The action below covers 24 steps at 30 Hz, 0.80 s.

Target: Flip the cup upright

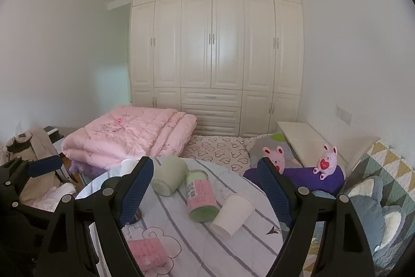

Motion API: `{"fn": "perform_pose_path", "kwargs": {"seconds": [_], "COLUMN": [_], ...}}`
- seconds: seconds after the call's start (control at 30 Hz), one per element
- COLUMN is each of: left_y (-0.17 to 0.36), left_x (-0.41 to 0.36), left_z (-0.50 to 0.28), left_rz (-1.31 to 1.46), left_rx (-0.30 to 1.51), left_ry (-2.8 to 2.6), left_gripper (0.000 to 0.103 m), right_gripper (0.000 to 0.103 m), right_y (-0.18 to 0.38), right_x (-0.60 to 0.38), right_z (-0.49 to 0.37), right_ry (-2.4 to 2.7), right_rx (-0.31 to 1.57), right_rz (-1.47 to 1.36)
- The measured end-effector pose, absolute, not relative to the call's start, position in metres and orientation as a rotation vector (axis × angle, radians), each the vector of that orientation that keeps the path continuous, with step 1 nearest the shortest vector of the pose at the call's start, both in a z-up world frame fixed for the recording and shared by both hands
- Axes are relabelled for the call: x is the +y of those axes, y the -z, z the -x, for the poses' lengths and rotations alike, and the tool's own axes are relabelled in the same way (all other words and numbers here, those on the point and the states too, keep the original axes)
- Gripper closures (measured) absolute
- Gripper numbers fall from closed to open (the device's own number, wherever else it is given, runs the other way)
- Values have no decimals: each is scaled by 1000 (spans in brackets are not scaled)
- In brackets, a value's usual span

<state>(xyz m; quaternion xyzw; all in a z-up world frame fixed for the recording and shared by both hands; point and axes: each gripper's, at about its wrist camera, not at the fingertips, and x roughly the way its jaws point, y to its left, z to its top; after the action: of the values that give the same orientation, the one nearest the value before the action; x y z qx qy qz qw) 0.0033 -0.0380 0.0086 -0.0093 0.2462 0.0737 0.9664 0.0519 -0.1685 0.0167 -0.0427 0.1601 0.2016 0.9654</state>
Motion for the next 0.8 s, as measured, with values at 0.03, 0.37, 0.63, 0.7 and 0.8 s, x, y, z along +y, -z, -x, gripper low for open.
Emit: {"fn": "perform_pose_path", "kwargs": {"seconds": [0.03, 0.37, 0.63, 0.7, 0.8], "left_y": [-9, -10, -10, -9, -8], "left_x": [-38, -40, -38, -37, -36], "left_z": [-4, 0, -1, -1, 0], "left_rz": [20, -12, -17, -19, -18], "left_rx": [498, 454, 455, 454, 455], "left_ry": [-151, -146, -148, -150, -149], "left_gripper": [0, 0, 0, 0, 0], "right_gripper": [20, 20, 20, 20, 20], "right_y": [-16, -16, -14, -14, -14], "right_x": [-168, -168, -166, -166, -163], "right_z": [-52, -49, -49, -49, -50], "right_ry": [-411, -415, -418, -419, -422], "right_rx": [324, 322, 332, 334, 340], "right_rz": [84, 84, 87, 87, 87]}}
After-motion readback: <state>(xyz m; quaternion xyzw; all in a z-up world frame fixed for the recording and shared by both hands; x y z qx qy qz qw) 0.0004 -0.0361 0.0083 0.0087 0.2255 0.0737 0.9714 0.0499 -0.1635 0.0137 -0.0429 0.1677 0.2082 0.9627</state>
